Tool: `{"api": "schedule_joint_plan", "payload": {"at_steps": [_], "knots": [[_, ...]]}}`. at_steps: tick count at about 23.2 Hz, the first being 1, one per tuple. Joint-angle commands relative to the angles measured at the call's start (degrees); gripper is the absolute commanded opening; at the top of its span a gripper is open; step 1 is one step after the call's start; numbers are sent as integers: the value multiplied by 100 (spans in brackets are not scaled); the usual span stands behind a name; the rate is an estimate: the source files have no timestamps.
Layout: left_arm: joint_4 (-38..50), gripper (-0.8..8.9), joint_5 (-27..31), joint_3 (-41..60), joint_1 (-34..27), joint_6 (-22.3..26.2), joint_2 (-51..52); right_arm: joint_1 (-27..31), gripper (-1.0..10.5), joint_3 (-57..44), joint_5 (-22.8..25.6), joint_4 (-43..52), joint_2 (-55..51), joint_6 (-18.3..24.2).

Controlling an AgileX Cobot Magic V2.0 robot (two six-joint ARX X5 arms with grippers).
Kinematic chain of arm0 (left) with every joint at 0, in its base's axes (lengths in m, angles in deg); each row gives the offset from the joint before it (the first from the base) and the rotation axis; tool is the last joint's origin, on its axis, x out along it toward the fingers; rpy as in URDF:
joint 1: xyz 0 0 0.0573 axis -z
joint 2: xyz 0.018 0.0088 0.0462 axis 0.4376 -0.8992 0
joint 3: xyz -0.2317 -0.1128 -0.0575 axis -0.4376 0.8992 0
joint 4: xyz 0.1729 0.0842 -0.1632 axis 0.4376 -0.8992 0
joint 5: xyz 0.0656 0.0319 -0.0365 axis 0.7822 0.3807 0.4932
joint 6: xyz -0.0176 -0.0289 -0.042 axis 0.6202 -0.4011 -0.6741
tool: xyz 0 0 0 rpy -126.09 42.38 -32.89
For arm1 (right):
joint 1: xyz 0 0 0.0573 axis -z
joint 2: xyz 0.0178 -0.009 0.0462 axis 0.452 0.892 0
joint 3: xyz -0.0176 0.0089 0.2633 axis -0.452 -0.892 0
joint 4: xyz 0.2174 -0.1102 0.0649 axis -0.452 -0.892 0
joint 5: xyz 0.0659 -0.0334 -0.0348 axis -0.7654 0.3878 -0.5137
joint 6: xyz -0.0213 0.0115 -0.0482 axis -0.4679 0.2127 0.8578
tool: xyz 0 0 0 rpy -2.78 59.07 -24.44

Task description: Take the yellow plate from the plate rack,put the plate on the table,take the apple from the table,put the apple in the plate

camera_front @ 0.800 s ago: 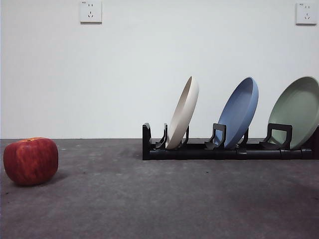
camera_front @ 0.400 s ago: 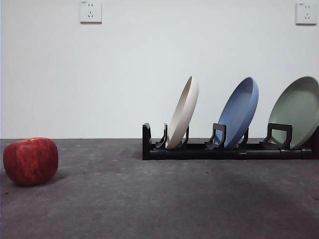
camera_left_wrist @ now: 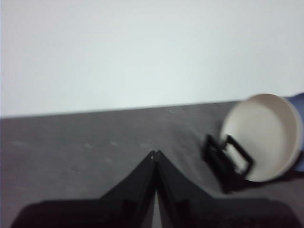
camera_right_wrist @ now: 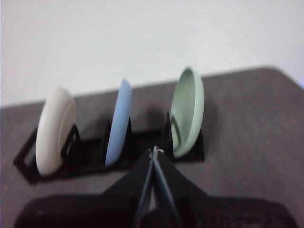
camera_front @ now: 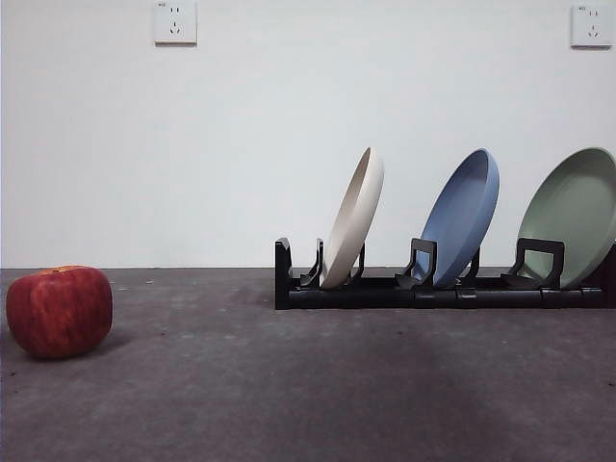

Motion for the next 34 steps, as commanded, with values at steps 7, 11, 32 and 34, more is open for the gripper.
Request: {"api": "schedule_joint_plan", "payload": {"at_steps": [7,11,32,34], "knots": [[-1154,-3,-1333,-1091,-13,-619,-1482,-2,-3,885,-457,-1023,1213,-68],[-1141,-4,-2343,-1309,-11,-619,-2144,-2,-3,1034,-1119,-1375,1622,-55],[-3095,13,-3171,-6432,1788,835,-7348,-317,-3,1034,-3383,-1517,2754,393],[-3300,192,-2924,-6909,1950,931,-7689,-531,-3,1034,-3381,-1515,2754,400]]}}
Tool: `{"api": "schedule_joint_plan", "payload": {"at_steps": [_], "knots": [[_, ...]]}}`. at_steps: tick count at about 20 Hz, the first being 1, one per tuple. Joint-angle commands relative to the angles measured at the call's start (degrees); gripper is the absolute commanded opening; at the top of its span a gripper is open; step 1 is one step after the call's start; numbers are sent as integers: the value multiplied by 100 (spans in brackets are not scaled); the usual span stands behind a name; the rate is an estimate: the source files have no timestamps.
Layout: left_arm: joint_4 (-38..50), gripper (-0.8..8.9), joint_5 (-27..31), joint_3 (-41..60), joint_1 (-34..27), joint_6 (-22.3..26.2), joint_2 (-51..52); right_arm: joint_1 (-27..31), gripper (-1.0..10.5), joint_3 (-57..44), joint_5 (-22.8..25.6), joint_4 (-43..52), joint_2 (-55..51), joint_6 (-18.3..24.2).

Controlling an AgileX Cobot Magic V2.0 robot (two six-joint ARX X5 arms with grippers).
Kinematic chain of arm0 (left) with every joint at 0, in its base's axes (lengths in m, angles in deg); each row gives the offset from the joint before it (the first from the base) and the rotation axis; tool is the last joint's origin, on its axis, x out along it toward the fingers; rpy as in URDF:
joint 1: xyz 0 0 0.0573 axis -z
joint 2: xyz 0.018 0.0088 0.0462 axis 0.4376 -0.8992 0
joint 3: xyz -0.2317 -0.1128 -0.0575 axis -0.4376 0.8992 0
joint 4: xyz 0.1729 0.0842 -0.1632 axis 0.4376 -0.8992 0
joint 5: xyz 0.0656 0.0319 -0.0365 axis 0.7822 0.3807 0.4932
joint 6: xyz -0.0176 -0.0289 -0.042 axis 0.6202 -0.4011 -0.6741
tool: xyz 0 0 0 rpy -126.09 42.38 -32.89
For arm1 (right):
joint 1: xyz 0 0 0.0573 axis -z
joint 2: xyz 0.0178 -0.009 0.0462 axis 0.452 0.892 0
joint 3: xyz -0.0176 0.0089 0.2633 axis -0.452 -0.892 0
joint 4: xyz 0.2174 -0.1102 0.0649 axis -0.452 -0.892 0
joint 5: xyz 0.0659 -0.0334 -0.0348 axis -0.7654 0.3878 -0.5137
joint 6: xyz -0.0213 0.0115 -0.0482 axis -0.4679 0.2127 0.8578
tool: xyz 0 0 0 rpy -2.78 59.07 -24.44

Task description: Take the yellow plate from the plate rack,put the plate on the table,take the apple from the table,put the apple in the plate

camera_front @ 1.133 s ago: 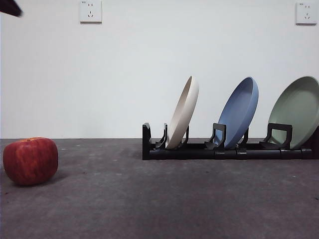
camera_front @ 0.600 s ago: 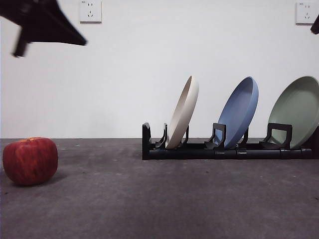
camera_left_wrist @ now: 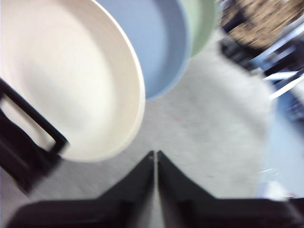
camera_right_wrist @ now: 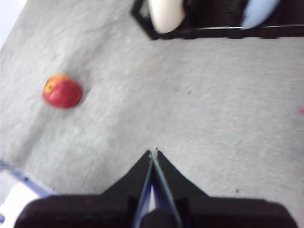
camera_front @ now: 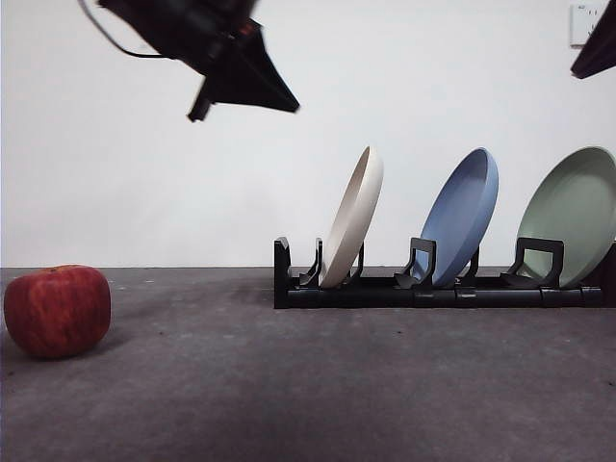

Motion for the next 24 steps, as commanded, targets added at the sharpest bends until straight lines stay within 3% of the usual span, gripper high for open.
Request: {"api": "schedule_joint_plan", "payload": {"at_steps": [1,2,4,7,19,24], "knots": [[-72,339,85,-341,142,291,-330,-214,-3,20,-15,15,7,94],[-20,508,96,-435,219,291,-439,-317,-3,20,-15,15,7,87],[173,607,345,-442,350,293,-564,-472,-3,20,-15,13,7,79],[380,607,824,-442,542,293,-693,-640,-3,20,-17,9,7,33],[1071,590,986,-442,776,229,-1207,-728,-2,20,-11,-160,7,44],[1132,501,962,-442,802,181,-1438,-728,-2,20,33,-160,7,63]]}}
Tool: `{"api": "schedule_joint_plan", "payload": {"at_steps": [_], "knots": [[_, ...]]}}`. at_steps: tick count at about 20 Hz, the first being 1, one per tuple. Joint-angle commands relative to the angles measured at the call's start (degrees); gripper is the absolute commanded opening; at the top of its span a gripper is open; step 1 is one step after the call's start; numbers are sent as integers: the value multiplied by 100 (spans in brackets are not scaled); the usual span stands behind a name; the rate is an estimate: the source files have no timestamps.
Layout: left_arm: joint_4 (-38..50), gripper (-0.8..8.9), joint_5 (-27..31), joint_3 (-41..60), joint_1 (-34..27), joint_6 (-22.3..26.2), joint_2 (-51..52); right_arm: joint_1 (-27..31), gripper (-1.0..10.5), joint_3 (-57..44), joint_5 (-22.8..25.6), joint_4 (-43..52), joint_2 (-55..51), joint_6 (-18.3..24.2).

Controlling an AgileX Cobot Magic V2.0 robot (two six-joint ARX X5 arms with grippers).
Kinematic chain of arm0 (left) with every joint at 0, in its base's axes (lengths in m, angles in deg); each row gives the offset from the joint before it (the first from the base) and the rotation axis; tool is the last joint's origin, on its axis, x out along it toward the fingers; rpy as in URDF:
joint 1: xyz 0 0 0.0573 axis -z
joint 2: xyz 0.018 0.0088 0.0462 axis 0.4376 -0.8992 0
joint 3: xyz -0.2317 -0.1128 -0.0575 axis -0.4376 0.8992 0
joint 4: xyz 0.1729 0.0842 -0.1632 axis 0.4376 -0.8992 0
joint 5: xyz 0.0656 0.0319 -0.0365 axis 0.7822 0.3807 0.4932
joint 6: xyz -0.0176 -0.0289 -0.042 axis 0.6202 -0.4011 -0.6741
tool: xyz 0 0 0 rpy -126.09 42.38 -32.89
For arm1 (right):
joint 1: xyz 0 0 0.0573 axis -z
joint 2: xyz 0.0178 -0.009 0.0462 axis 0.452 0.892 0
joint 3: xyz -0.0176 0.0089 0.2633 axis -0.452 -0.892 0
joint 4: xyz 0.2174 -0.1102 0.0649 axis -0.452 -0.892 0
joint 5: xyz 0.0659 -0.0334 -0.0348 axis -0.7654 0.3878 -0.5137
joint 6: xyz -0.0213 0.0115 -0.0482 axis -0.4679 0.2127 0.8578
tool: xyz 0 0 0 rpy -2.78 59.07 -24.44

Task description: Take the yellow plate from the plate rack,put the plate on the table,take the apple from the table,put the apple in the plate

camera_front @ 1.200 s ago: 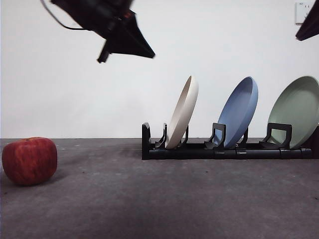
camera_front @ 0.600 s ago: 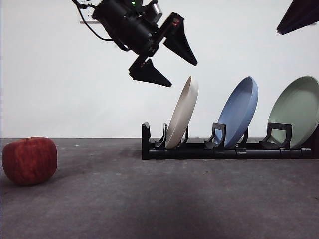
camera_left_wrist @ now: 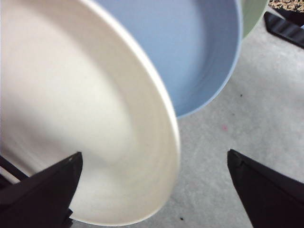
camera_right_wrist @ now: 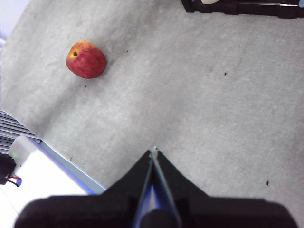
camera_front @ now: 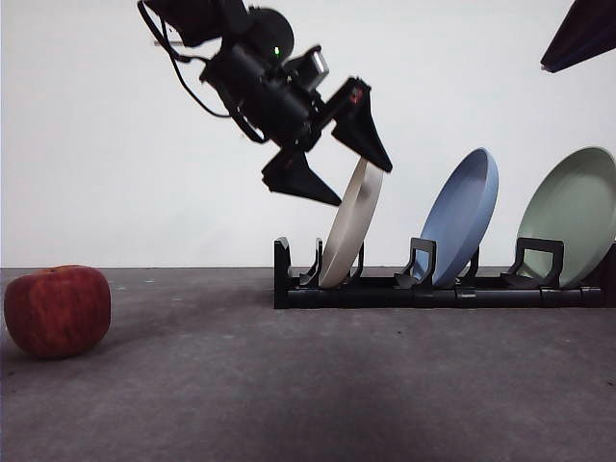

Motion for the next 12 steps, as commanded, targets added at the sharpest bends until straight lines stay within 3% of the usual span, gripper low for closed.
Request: {"api": "schedule_joint_plan", "payload": {"at_steps": [1,3,7,10,12], "knots": [[63,470,-39,7,35,-57,-166,-11,-2,17,7,24,2,42],[157,386,-39,7,55,-66,-192,-11,-2,17,7,26,2,42],[321,100,-42,7,66,-173,-192,-11,-2,17,4,20,2,44],[317,-10,-42,7,66,-170,-192,-11,-2,17,4,20,2,63],[302,-8,-42,7,66,-170,-192,-9,-2,17,7,20,2,66]]}}
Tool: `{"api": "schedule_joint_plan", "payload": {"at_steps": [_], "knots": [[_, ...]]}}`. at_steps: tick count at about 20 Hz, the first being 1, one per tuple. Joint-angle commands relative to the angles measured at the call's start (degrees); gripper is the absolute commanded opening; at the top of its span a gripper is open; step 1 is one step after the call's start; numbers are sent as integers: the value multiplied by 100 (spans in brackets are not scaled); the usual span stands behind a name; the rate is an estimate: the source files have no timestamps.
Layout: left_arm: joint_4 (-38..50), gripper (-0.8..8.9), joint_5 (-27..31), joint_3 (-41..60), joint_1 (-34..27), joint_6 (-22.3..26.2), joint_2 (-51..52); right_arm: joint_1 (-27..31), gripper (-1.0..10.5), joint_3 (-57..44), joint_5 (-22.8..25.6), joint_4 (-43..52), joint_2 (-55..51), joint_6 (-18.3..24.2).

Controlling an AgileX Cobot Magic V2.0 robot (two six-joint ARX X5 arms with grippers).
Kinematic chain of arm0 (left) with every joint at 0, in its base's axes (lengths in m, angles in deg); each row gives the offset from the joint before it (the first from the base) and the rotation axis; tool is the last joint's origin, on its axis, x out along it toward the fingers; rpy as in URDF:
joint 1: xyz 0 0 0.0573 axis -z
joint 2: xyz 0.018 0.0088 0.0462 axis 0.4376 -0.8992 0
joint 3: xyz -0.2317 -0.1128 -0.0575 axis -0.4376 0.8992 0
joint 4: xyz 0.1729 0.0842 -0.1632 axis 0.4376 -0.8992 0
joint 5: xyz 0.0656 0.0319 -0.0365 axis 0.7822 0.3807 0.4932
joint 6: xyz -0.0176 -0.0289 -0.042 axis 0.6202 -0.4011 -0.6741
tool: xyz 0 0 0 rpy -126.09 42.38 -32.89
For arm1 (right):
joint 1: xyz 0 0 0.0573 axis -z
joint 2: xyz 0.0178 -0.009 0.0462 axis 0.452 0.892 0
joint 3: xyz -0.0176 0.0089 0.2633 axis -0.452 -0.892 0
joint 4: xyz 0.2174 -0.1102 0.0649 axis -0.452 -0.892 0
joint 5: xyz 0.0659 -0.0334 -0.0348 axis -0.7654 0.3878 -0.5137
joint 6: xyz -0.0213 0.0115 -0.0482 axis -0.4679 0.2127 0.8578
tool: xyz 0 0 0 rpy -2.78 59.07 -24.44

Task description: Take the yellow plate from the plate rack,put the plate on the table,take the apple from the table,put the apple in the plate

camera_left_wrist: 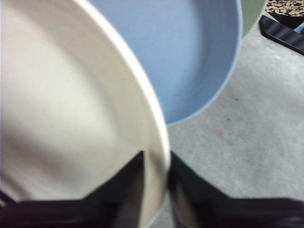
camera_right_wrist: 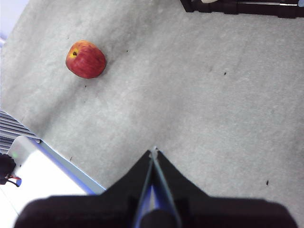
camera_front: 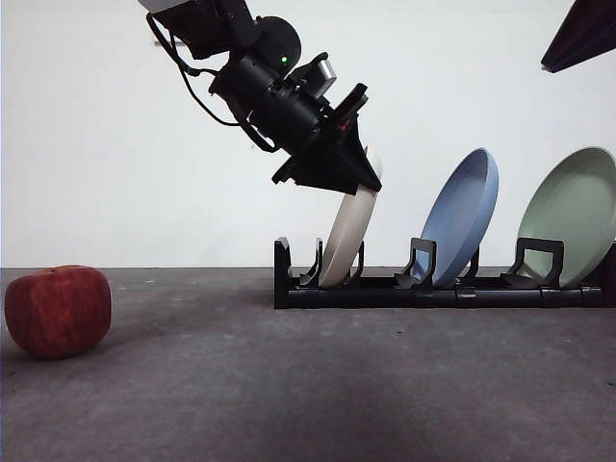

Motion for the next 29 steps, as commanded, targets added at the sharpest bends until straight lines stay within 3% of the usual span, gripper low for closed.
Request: {"api": "schedule_joint_plan", "payload": {"at_steps": [1,11,22,26,29], "knots": [[11,-9,59,7,7,-39,-70,-9,-2,17,4,20,2,63],[-22,-8,59,4,-103,-404,35,-9,-2,17,2,-46,2,63],[-68,-8,57,4,-208,-411,1176,-9,-2,17,0,-151,2,76],[-920,-8,52,4,-90,-376,1851,-9,-2,17,-2,-151,2,70],[-1661,-8,63,4,107,-85,2437,-9,-2,17,0,-142,2,70]]}}
